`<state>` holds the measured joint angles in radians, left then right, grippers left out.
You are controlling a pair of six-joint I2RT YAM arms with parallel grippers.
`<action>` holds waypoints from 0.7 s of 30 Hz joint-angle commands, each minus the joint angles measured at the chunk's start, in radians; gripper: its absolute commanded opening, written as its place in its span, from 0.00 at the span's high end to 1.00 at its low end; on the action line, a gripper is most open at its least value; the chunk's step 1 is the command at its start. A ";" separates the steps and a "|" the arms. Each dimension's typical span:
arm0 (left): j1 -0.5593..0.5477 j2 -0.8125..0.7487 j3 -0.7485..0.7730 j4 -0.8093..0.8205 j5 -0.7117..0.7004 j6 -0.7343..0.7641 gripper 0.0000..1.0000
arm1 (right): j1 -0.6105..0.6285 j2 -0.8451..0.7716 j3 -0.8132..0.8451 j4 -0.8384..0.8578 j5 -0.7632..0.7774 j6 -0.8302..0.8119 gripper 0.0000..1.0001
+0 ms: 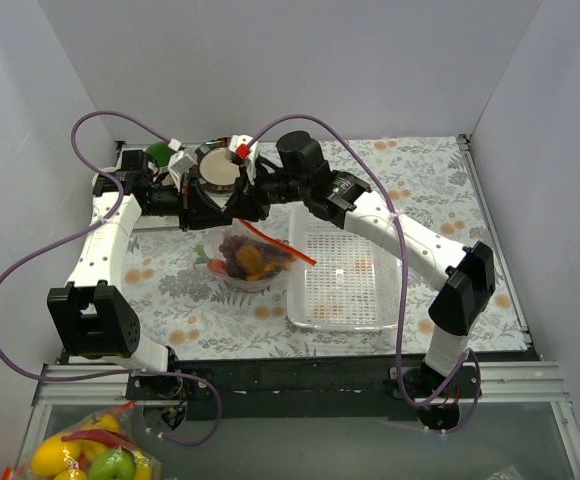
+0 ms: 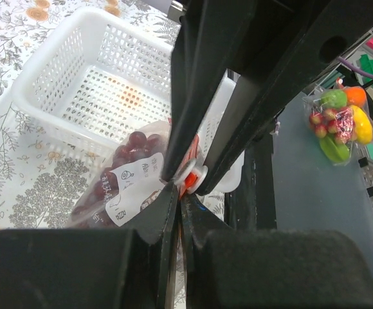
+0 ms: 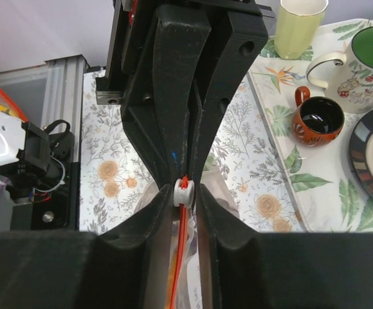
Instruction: Open the zip-top bag and remove the fake food
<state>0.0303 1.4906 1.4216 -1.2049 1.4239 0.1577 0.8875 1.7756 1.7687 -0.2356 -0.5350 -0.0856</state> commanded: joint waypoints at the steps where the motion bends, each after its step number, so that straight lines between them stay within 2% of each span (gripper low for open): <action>1: -0.004 -0.041 0.014 -0.016 0.026 0.017 0.98 | -0.002 0.007 0.021 0.021 -0.028 -0.003 0.76; 4: -0.006 -0.038 0.010 -0.018 0.026 0.016 0.98 | -0.005 0.005 0.014 0.019 -0.034 -0.003 0.89; 5: -0.006 -0.038 0.008 -0.018 0.024 0.016 0.98 | -0.004 0.004 0.009 0.021 -0.036 -0.003 0.97; 13: -0.006 -0.039 0.031 0.042 0.001 -0.052 0.99 | -0.012 -0.071 -0.095 0.033 -0.007 -0.014 0.99; 21: -0.004 -0.033 0.128 0.142 0.007 -0.220 1.00 | -0.036 -0.151 -0.247 0.053 0.027 -0.016 0.99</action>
<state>0.0265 1.4910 1.4643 -1.1427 1.3720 0.0353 0.8631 1.6752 1.5818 -0.1669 -0.5293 -0.0868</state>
